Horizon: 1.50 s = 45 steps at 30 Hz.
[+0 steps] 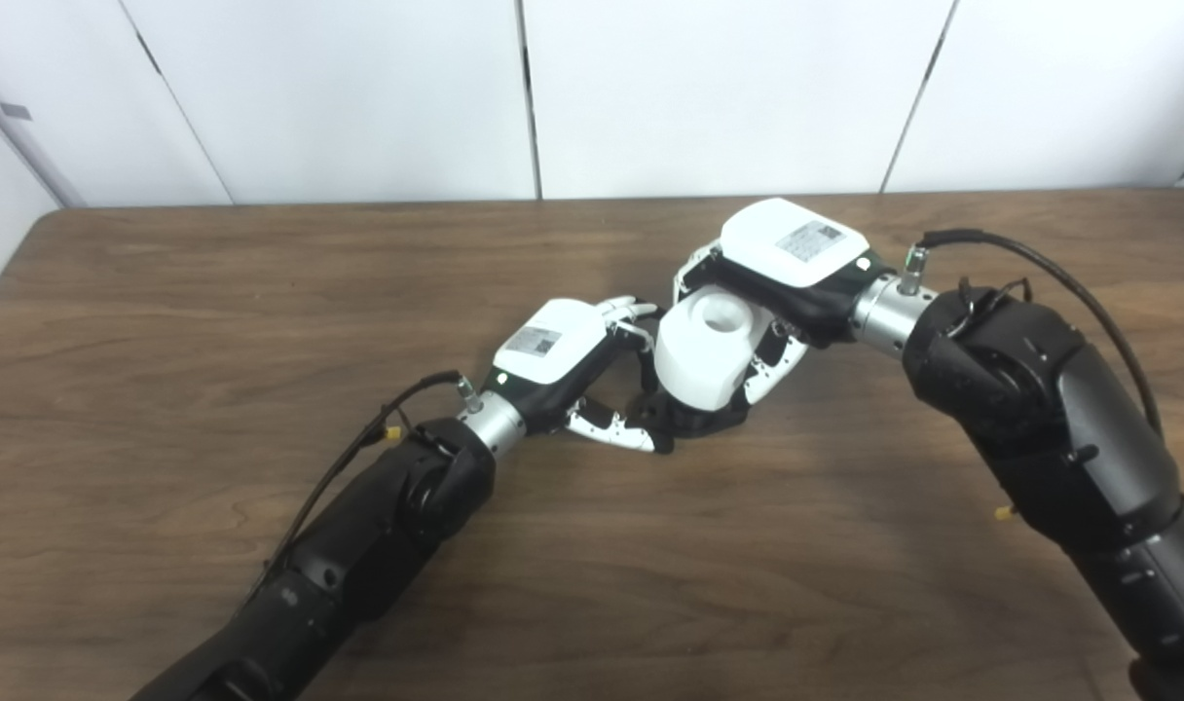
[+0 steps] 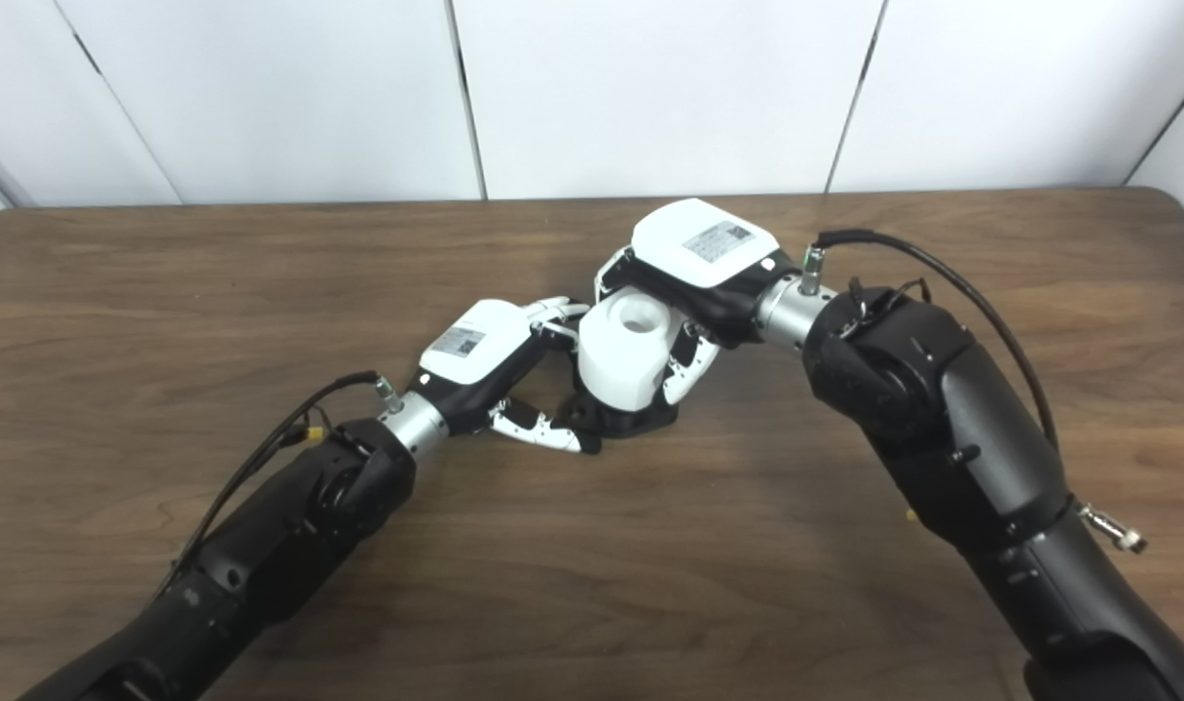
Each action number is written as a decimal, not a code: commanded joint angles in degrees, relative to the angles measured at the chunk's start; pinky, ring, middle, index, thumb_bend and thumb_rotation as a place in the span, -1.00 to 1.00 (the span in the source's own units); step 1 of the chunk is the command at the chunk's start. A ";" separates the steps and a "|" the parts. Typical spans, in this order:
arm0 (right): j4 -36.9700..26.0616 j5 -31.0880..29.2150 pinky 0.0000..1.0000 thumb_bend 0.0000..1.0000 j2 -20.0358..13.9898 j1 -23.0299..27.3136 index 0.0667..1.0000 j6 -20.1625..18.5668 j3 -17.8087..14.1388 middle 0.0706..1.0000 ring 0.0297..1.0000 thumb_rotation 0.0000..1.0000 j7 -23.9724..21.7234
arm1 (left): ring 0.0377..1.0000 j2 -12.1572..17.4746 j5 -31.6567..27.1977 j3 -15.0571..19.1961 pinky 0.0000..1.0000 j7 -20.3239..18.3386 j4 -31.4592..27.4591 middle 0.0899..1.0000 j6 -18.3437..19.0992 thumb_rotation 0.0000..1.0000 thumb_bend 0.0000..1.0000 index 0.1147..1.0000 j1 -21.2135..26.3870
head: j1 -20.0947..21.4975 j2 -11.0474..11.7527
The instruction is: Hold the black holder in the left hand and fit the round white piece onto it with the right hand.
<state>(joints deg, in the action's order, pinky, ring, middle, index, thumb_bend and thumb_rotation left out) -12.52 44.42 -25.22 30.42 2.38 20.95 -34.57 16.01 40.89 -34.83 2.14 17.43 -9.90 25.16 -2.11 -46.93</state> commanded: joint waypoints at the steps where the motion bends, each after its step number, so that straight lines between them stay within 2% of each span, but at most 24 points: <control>1: -0.16 0.16 0.29 0.05 -0.26 1.85 -0.11 1.10 -0.33 0.28 0.35 -0.71 1.08 | 0.80 0.40 1.59 -3.02 0.50 -6.79 3.01 0.73 0.97 -0.86 0.05 -0.17 -3.70 | -0.03 -0.06; 24: 3.73 2.16 0.32 0.05 2.23 1.73 -0.11 0.73 2.65 0.30 0.38 -0.71 1.36 | 0.81 0.30 1.58 -2.94 0.53 -7.58 1.85 0.73 1.89 -0.86 0.05 -0.17 -4.04 | -0.59 -0.37; 33: 3.09 2.18 0.42 0.05 1.08 1.66 -0.11 1.67 3.69 0.31 0.39 -0.71 -0.01 | 0.83 0.26 1.03 -2.83 0.56 -8.66 1.51 0.75 2.43 -0.86 0.05 -0.17 -4.19 | -0.49 -0.41; 45: 2.35 1.36 0.48 0.05 0.04 2.32 -0.11 1.96 5.22 0.32 0.42 -0.72 -1.82 | 0.81 0.37 1.95 -3.03 0.53 -7.83 2.12 0.73 2.02 -0.86 0.05 -0.17 -3.90 | -0.45 -0.52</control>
<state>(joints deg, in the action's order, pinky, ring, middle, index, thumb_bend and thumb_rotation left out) -9.90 45.51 -24.01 32.26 2.84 24.94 -33.82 16.01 40.97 -34.62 1.60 16.74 -9.57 24.82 -2.55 -47.37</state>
